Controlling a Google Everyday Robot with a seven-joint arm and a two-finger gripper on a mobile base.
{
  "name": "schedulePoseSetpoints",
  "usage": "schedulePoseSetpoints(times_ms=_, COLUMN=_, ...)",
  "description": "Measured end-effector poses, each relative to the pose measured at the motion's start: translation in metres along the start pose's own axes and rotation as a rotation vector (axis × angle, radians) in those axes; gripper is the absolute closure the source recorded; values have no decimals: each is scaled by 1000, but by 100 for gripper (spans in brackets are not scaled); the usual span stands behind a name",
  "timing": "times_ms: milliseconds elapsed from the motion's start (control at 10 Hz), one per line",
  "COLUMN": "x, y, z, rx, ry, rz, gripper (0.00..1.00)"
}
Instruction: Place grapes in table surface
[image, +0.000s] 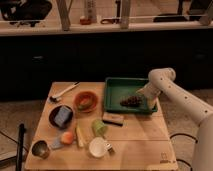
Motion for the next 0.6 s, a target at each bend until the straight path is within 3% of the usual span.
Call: schedulePoseSetpoints(times_ms=600, x=-11, y=-6, z=1, rx=-13, ry=13, rz=20, gripper=20)
